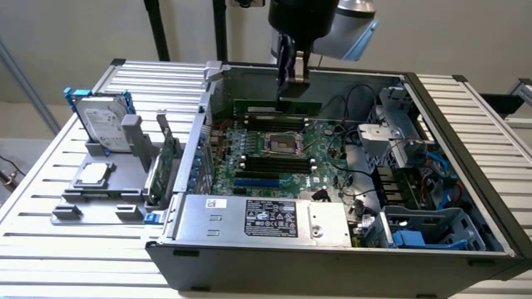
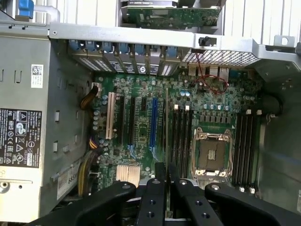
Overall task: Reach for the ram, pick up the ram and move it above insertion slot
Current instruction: 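Pick up the ram and move it above insertion slot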
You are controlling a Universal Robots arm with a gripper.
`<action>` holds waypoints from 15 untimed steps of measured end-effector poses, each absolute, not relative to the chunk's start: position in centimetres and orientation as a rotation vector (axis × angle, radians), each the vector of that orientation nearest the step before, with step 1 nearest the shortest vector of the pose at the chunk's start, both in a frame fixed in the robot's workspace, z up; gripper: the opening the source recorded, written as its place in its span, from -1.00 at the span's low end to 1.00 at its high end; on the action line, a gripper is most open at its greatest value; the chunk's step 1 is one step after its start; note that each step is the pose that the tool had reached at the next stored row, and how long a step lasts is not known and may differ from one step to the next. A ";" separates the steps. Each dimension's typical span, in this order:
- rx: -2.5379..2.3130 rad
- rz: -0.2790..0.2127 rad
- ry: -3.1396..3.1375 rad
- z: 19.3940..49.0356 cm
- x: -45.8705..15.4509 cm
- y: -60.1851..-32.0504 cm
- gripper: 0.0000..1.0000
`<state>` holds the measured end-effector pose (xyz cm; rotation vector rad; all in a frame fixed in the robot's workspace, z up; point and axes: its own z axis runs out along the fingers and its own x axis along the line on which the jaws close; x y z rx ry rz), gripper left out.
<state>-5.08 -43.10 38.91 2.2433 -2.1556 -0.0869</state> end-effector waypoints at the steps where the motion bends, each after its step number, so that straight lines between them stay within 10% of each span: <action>1: 2.241 -0.088 -2.158 38.9 -4.9 -43.1 -0.73; 15: 2.206 -0.093 -2.202 38.9 -4.2 -42.6 -0.73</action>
